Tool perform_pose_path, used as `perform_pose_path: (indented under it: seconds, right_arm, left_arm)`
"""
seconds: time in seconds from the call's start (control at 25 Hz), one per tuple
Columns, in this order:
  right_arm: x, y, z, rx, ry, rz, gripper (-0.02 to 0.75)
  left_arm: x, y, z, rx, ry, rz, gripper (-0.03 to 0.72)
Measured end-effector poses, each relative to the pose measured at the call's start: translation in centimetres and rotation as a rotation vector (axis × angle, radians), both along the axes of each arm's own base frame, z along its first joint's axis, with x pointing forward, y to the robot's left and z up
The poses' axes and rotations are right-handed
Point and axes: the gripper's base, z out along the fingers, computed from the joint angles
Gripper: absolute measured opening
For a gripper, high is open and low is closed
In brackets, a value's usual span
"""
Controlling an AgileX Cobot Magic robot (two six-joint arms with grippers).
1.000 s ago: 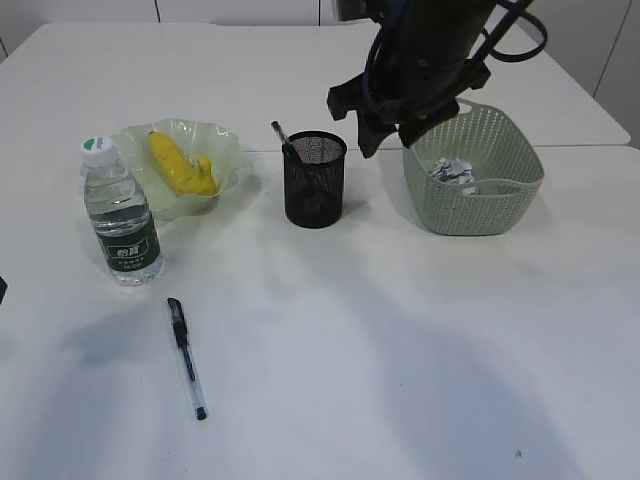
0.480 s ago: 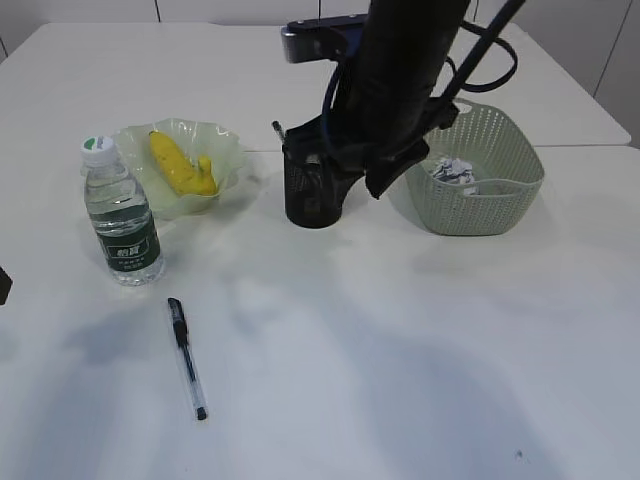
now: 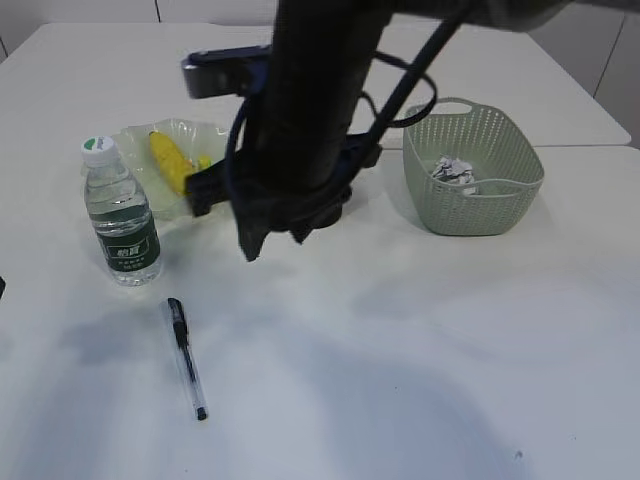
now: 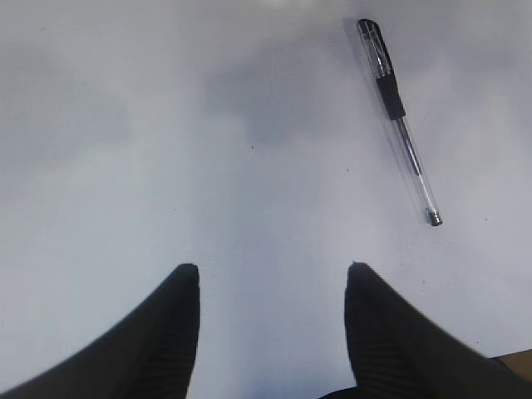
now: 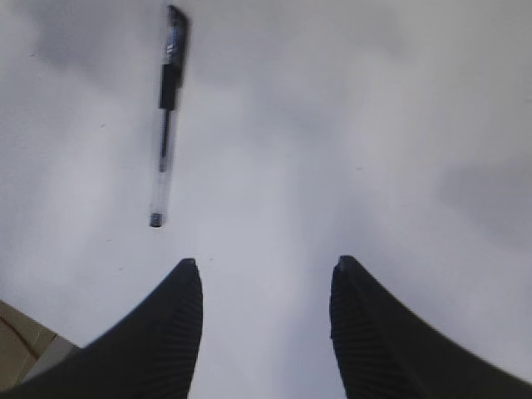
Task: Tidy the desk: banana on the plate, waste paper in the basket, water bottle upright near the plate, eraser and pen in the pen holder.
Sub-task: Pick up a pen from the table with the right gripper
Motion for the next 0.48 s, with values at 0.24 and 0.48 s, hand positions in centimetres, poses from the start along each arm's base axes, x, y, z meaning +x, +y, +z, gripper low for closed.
perform_pose_path:
  seconds: [0.24, 0.48]
  right_arm:
    - [0.0, 4.4, -3.0, 0.029, 0.064, 0.023, 0.375]
    - [1.7, 8.0, -4.7, 0.079, 0.038, -0.006, 0.375]
  left_arm:
    - [0.0, 0.0, 0.0, 0.006, -0.002, -0.002, 0.395]
    - [0.0, 0.0, 0.0, 0.006, -0.002, -0.002, 0.395]
